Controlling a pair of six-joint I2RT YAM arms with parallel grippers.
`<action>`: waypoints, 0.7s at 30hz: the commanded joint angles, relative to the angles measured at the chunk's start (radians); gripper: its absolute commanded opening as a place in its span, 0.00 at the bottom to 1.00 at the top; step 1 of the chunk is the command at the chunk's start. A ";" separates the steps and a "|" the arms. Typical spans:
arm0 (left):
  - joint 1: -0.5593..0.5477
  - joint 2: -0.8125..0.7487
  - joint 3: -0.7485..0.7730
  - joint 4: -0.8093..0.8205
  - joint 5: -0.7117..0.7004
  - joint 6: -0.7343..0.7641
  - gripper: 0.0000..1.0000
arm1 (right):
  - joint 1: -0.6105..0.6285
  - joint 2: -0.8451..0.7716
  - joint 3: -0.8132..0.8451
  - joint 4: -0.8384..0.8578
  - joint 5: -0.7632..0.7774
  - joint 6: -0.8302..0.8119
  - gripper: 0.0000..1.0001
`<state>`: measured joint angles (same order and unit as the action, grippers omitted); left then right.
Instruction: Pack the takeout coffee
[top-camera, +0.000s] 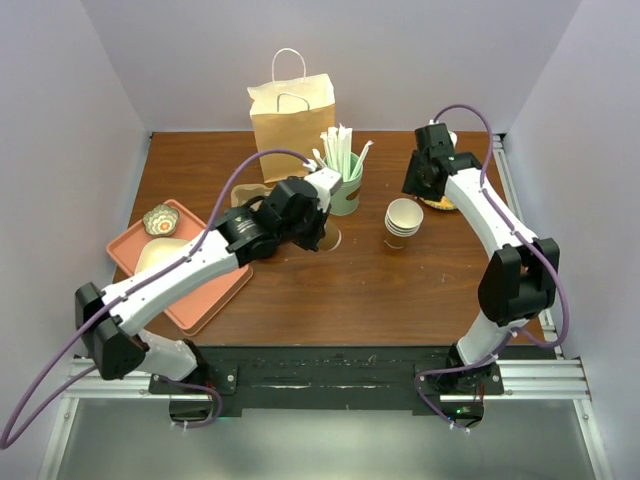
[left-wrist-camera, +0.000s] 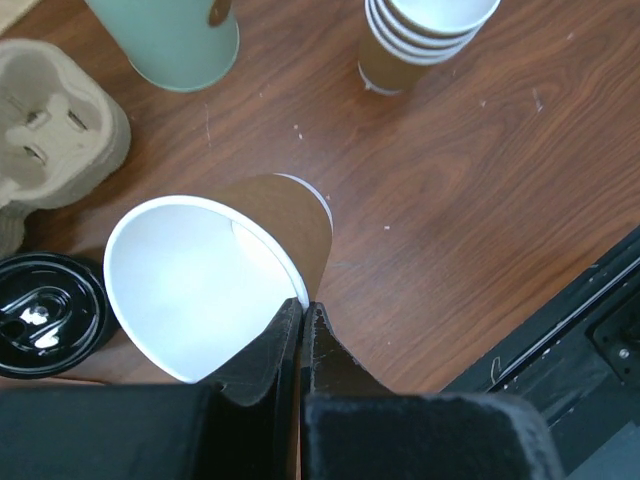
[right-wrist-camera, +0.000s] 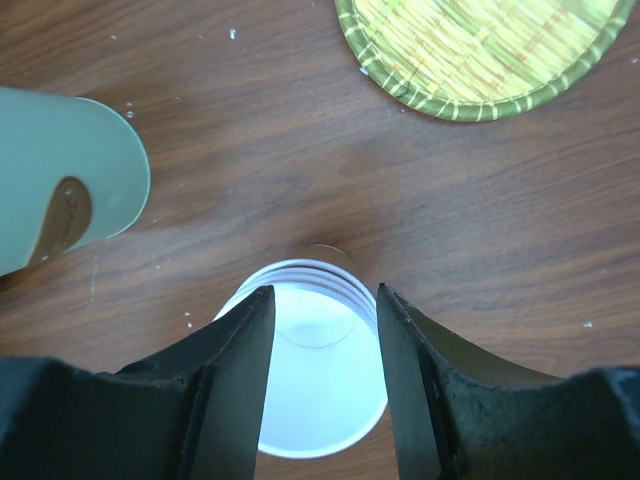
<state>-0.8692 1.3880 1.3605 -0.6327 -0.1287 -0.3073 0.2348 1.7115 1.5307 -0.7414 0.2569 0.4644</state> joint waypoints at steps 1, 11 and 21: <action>-0.039 0.103 0.075 -0.100 -0.017 -0.026 0.00 | 0.001 -0.107 0.091 -0.078 0.010 -0.033 0.51; -0.102 0.258 0.146 -0.206 0.003 -0.121 0.00 | 0.001 -0.320 -0.047 -0.121 -0.065 0.013 0.52; -0.165 0.382 0.183 -0.298 -0.028 -0.162 0.02 | 0.001 -0.452 -0.161 -0.128 -0.059 0.017 0.52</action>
<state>-1.0187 1.7580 1.5047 -0.8993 -0.1425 -0.4370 0.2348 1.2991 1.3926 -0.8688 0.2104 0.4713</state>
